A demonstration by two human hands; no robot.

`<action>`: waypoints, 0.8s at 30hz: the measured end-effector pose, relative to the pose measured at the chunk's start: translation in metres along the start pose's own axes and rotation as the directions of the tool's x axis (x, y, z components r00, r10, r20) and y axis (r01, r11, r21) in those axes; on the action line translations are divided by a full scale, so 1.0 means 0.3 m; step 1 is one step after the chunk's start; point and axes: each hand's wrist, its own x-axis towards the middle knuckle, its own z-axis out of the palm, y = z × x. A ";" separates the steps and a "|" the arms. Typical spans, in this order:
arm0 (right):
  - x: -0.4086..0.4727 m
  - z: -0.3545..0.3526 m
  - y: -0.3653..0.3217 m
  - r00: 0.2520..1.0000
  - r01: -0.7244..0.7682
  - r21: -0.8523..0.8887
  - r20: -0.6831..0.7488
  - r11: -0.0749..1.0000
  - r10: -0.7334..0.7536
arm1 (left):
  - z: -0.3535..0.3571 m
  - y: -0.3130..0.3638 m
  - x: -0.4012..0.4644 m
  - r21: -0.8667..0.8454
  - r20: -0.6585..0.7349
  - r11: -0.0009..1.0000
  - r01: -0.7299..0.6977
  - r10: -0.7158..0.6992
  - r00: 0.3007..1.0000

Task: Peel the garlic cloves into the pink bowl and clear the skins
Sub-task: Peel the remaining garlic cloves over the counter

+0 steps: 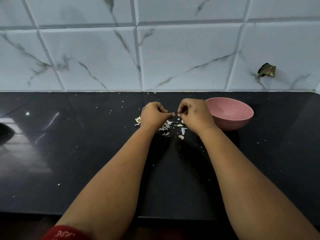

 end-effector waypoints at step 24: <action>0.008 0.109 0.032 0.991 -0.094 0.230 -0.069 0.969 0.113 | 0.038 0.011 -0.011 -0.196 0.126 0.980 0.011 0.014 0.992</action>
